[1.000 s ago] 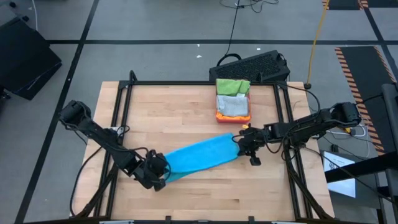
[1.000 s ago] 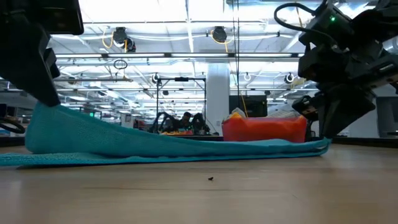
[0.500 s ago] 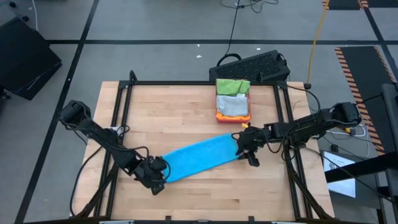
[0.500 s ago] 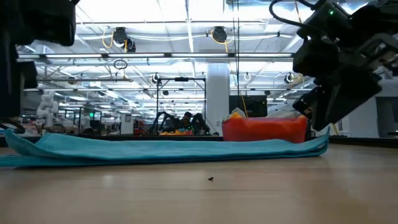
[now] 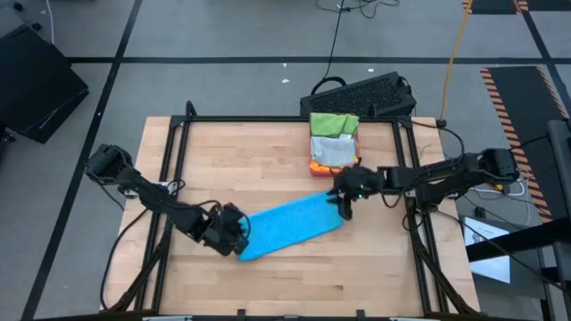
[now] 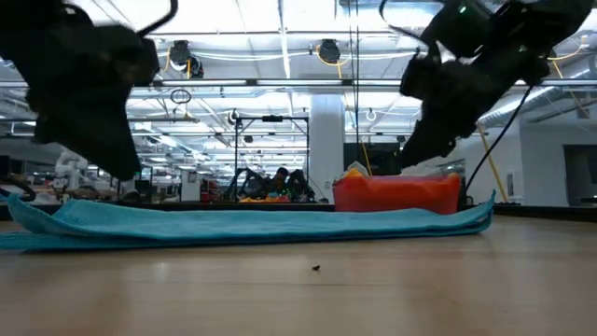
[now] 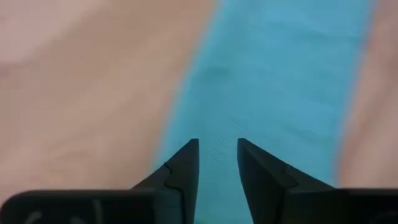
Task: Fold microfiber towels
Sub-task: Fold the blue microfiber cloth
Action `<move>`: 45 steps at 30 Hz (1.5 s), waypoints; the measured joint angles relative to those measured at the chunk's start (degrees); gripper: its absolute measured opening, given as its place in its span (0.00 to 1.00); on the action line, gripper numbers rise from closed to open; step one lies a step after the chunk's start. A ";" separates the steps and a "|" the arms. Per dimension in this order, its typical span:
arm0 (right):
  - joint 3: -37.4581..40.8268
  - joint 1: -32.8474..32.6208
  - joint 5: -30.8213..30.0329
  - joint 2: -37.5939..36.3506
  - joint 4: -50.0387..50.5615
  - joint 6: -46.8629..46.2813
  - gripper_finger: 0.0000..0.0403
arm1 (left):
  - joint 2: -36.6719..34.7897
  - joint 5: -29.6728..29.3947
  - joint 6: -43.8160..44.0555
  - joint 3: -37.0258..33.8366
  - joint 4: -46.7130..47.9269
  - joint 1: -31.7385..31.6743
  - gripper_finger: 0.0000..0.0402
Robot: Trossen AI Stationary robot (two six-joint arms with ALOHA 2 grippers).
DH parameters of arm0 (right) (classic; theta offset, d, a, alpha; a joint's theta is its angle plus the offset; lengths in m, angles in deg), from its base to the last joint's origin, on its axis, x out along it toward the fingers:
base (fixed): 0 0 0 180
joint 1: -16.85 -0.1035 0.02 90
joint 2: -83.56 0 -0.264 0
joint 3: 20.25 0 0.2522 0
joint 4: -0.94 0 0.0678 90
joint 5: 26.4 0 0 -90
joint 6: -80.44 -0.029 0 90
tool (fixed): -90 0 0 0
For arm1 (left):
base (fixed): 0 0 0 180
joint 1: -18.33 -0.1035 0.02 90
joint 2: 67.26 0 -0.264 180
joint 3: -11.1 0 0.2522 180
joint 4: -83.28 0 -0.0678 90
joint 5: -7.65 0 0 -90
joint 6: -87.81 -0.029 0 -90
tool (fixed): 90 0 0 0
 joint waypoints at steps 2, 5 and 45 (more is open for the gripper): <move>-0.01 2.34 0.14 1.07 0.21 1.27 0.29 | 0.00 -1.44 0.81 -0.95 1.08 -0.71 0.26; -0.01 4.29 4.98 3.36 -0.97 6.88 0.27 | 0.00 -0.47 0.80 -3.74 -2.11 -1.75 0.24; 0.05 1.86 15.45 -8.92 2.18 -22.88 0.09 | -8.29 10.85 -12.15 -17.60 -17.88 -6.69 0.42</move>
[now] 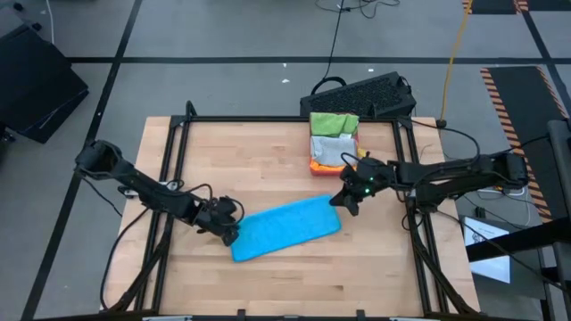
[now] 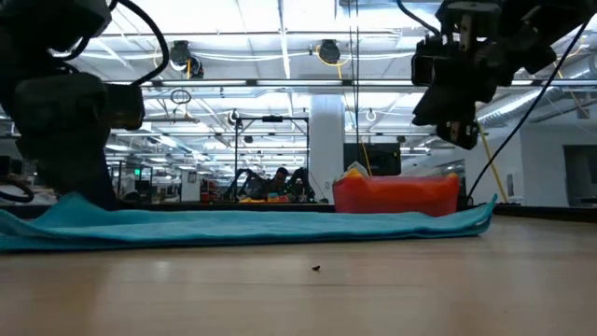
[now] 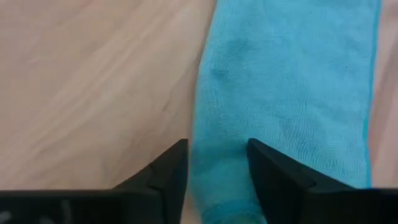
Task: Fold microfiber towels
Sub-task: Fold the blue microfiber cloth
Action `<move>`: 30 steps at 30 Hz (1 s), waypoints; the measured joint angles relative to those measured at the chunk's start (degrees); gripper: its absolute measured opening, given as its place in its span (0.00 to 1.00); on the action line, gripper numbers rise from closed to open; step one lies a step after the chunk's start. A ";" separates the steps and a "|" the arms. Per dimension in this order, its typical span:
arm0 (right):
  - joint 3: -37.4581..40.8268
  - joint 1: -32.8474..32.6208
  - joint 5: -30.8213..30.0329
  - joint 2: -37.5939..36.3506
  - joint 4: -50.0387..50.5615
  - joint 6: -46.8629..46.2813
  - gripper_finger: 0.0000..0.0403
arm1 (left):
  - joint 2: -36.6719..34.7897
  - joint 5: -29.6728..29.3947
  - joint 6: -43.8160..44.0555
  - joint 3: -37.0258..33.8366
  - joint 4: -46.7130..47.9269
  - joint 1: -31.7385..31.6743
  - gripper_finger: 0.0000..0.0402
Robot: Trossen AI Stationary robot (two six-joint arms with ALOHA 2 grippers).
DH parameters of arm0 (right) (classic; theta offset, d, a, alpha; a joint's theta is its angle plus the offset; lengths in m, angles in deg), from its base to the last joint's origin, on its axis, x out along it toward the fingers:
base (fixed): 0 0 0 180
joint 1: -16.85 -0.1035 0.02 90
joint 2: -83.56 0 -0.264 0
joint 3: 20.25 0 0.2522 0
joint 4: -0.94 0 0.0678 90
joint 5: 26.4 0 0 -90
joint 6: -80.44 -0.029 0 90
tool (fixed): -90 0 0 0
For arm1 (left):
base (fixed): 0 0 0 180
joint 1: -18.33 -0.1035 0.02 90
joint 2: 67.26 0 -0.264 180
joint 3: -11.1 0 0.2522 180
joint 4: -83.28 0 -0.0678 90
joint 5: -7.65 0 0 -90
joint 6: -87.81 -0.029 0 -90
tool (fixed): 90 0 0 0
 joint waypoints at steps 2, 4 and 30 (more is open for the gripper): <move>0.00 -0.74 -1.06 -0.35 0.15 -6.19 0.09 | 0.71 0.00 -0.64 -1.73 -4.02 0.00 0.36; 0.00 -1.66 -2.24 -0.44 0.39 -11.81 0.09 | 1.83 -0.02 -1.40 -2.29 -5.15 0.00 0.29; 0.00 -10.03 -11.08 -0.44 -16.51 -25.62 0.09 | 4.00 9.05 -20.15 -2.03 -4.49 -7.52 0.04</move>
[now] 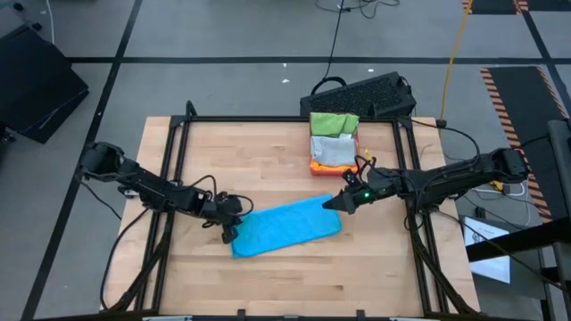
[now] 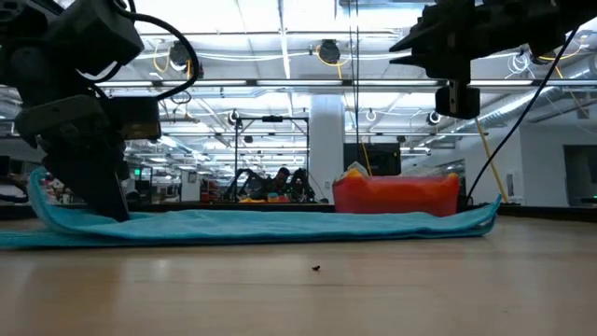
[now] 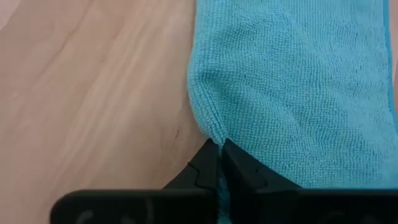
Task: Fold microfiber towels
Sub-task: Fold the blue microfiber cloth
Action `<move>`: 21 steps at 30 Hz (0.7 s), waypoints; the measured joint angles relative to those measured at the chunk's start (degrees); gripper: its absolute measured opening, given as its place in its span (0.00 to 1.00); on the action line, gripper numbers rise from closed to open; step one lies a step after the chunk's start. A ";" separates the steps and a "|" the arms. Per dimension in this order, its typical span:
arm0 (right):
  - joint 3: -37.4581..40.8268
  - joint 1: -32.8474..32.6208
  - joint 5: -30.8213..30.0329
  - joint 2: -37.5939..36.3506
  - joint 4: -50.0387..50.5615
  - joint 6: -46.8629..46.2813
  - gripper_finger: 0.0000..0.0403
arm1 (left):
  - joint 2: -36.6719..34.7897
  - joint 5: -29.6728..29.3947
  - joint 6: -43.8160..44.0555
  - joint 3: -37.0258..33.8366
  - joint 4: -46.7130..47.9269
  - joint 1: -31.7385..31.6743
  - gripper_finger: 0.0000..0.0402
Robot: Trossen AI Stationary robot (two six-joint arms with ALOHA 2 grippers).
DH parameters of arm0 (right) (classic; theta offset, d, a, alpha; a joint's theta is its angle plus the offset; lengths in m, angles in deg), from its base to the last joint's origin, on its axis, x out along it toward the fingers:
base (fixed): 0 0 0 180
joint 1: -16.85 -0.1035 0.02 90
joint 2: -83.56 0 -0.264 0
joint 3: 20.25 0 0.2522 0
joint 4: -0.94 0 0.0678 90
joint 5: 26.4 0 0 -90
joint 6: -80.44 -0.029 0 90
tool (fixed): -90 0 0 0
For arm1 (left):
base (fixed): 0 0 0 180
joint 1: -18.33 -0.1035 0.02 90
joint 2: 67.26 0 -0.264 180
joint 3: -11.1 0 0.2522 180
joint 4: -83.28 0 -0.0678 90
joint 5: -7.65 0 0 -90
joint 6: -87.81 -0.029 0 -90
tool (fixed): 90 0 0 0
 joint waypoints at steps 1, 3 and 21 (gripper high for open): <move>0.00 0.06 -0.08 0.00 0.00 -0.19 0.09 | 0.00 0.11 1.08 0.00 0.06 0.11 0.03; 0.00 0.28 -0.22 0.04 -0.02 -0.33 0.09 | 0.00 0.01 3.88 0.00 0.13 0.37 0.03; -0.02 0.87 0.44 8.44 -0.08 4.99 0.07 | -4.55 10.97 22.62 6.99 19.65 -0.80 0.33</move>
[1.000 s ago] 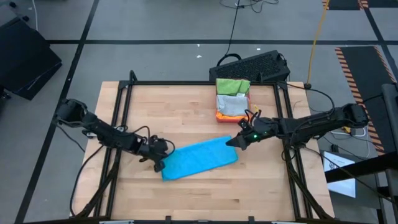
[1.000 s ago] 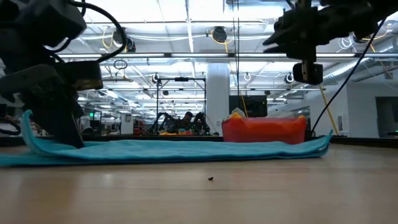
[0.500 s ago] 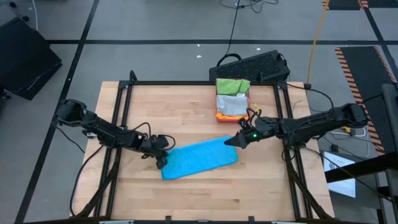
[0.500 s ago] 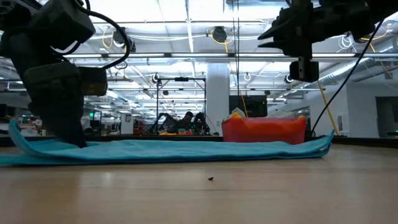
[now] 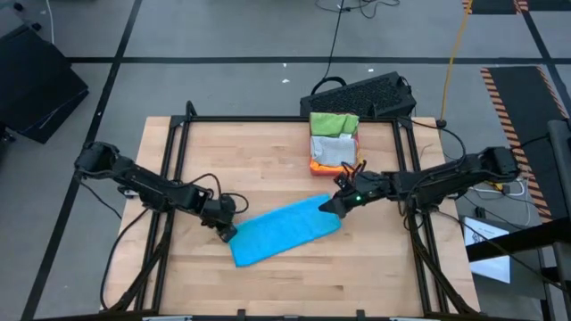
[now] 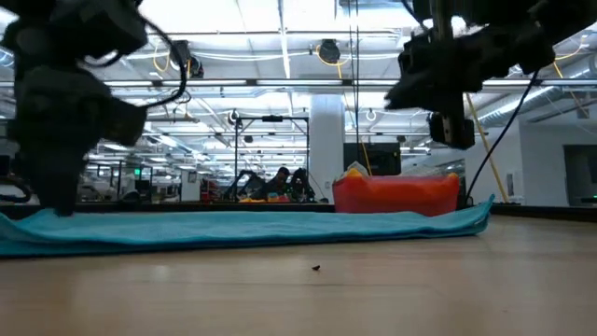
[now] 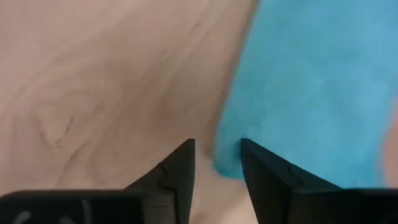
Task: Fold microfiber towels
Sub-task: Fold the blue microfiber cloth
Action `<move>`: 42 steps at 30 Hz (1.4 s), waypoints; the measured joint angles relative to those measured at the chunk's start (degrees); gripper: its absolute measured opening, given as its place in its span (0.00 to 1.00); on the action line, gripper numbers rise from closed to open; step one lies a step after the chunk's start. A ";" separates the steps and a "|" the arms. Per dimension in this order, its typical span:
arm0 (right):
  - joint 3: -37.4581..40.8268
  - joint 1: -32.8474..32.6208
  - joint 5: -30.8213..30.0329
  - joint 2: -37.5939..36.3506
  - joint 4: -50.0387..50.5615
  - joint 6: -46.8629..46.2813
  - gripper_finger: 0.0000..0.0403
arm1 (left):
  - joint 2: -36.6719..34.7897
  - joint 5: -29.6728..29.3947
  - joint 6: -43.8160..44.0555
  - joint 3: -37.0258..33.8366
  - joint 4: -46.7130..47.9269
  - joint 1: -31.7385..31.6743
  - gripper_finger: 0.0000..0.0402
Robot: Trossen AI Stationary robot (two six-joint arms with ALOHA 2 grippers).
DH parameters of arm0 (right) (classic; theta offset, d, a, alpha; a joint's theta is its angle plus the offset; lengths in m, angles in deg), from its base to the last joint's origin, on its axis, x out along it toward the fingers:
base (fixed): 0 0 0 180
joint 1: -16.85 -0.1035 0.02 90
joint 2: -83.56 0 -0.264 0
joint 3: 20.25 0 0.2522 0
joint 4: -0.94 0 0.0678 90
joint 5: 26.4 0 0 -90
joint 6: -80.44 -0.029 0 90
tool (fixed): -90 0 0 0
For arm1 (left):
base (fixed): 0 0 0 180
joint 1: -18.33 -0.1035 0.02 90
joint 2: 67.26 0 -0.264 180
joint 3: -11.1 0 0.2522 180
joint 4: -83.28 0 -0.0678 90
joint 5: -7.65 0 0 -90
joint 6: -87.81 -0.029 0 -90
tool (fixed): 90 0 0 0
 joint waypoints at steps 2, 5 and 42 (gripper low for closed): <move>-0.22 0.00 2.78 2.25 0.48 3.49 0.04 | -0.61 -1.52 1.56 3.26 2.64 -0.07 0.30; -3.18 -0.26 7.23 6.09 3.74 10.53 0.01 | -0.70 -3.10 3.60 6.27 6.40 0.24 0.27; -19.82 -13.27 9.03 30.77 24.52 13.72 0.00 | 21.05 -14.37 -4.06 7.86 -21.89 2.69 0.23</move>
